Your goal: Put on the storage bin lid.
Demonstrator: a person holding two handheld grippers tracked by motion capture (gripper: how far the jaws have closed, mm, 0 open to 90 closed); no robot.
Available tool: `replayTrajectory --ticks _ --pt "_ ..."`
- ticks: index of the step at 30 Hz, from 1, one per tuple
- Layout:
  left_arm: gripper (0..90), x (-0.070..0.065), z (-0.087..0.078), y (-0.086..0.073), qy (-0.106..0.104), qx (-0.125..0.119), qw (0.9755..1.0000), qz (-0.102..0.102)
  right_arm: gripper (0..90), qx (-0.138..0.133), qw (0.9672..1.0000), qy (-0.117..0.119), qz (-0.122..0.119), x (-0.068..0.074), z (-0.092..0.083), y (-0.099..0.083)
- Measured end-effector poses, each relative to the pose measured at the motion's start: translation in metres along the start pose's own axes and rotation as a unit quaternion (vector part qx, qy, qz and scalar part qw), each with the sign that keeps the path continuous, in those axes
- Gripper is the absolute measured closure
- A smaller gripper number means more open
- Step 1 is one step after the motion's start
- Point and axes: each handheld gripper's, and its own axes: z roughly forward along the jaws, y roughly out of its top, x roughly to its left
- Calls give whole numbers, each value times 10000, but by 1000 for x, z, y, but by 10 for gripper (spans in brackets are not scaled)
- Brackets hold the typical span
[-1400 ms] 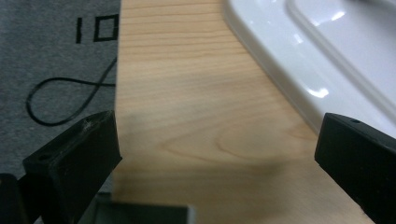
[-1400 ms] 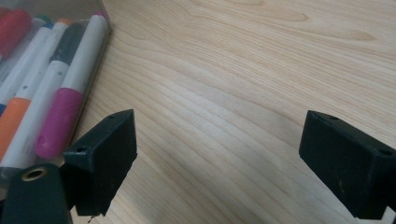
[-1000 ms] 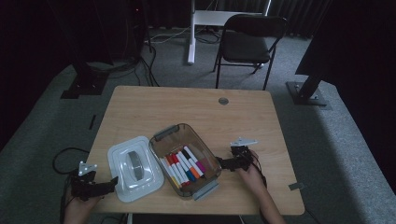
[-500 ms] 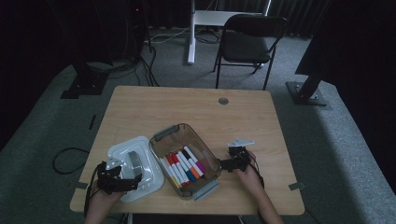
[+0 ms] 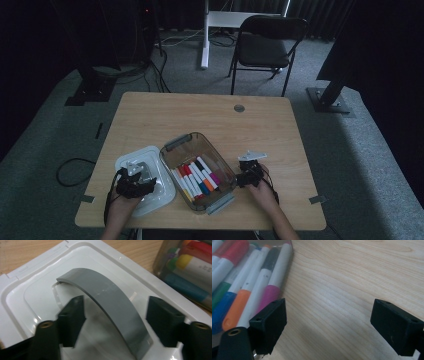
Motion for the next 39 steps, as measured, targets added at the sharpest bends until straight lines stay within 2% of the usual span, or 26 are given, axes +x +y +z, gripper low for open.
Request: replayTrajectory --ticks 3,5,10,11,12,13,14,15,17,19,21,23,24,27,29,30,32,36,37,39 --pt "489 2 2 0 -130 -3 9999 0 130 -32 10000 76 43 -1 -1 -2" --pt "527 3 2 2 -122 23 9999 -6 132 -37 9999 125 55 -1 -2 -3" --pt "673 15 0 2 -176 -71 9998 -69 135 -27 9996 250 120 0 -2 -7" --pt "683 15 0 2 -176 -71 9998 -69 135 -27 9996 250 120 0 -2 -7" --pt "683 22 -2 2 -235 -44 9997 -97 134 -25 9995 279 111 0 -2 -7" --pt "687 28 -4 1 -264 -41 9994 -207 131 -15 9993 354 110 2 -2 -8" --pt "688 28 -4 1 -264 -41 9994 -207 131 -15 9993 354 110 2 -2 -8" --pt "690 33 -9 0 -223 -75 9993 -303 131 -13 9992 387 62 5 -2 -9" --pt "691 33 -9 0 -223 -75 9993 -303 131 -11 9992 397 36 6 -2 -9" --pt "693 44 -27 0 -273 -233 9982 -472 129 -21 9988 485 -33 11 -2 -10" --pt "693 49 -39 2 -354 -320 9973 -563 130 -38 9984 553 -98 16 -1 -10" --pt "693 49 -39 2 -354 -320 9973 -563 130 -63 9985 517 -151 18 -1 -10" --pt "693 54 -53 5 -470 -436 9959 -643 130 -63 9985 517 -151 18 -1 -10" --pt "694 57 -71 10 -529 -602 9942 -716 130 -95 9988 414 -244 25 -1 -9" --pt "694 58 -77 11 -533 -654 9939 -717 130 -96 9988 405 -249 26 -1 -9" --pt "694 58 -87 15 -542 -738 9934 -692 130 -140 9988 382 -264 28 -1 -9" --pt "695 56 -97 20 -578 -809 9929 -647 130 -144 9986 435 -260 31 -1 -10" --pt "695 47 -111 28 -720 -963 9915 -503 125 -68 9976 510 -466 36 1 -11" --pt "696 44 -114 30 -768 -980 9912 -452 124 -7 9968 533 -600 40 3 -11" --pt "696 38 -121 35 -898 -1021 9901 -356 119 13 9961 584 -660 47 6 -11"
